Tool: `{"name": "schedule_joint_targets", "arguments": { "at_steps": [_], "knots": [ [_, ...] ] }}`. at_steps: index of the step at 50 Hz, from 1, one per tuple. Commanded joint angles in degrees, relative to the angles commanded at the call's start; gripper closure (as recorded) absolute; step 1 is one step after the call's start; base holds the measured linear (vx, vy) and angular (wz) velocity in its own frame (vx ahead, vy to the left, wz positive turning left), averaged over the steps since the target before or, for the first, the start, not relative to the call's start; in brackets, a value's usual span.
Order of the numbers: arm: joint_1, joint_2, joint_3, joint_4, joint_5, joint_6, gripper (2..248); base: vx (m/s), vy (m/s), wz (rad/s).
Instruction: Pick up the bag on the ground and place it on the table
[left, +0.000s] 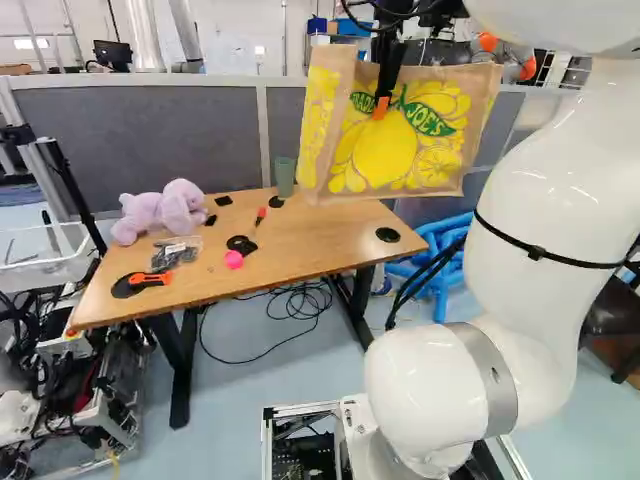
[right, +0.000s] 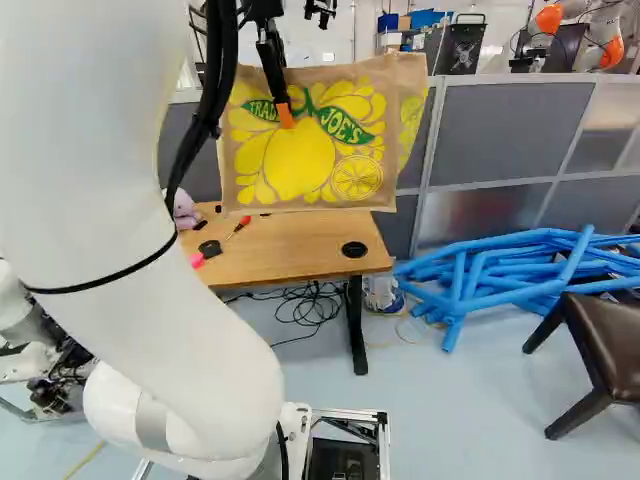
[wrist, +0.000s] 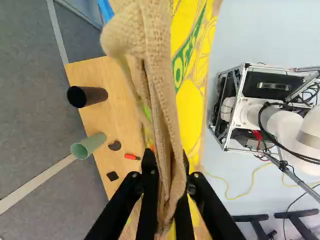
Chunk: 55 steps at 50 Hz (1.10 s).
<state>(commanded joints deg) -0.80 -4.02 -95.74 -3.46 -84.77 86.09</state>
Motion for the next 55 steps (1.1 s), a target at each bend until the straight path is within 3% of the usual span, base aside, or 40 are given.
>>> {"name": "schedule_joint_targets", "arguments": {
  "at_steps": [20,55],
  "knots": [
    [0.0,0.0,0.0,0.0,0.0,0.0,215,0.149,0.003,-0.011],
    [0.0,-0.2,0.3,0.0,0.0,0.0,215,-0.003,0.0,0.001]
  ]
}}
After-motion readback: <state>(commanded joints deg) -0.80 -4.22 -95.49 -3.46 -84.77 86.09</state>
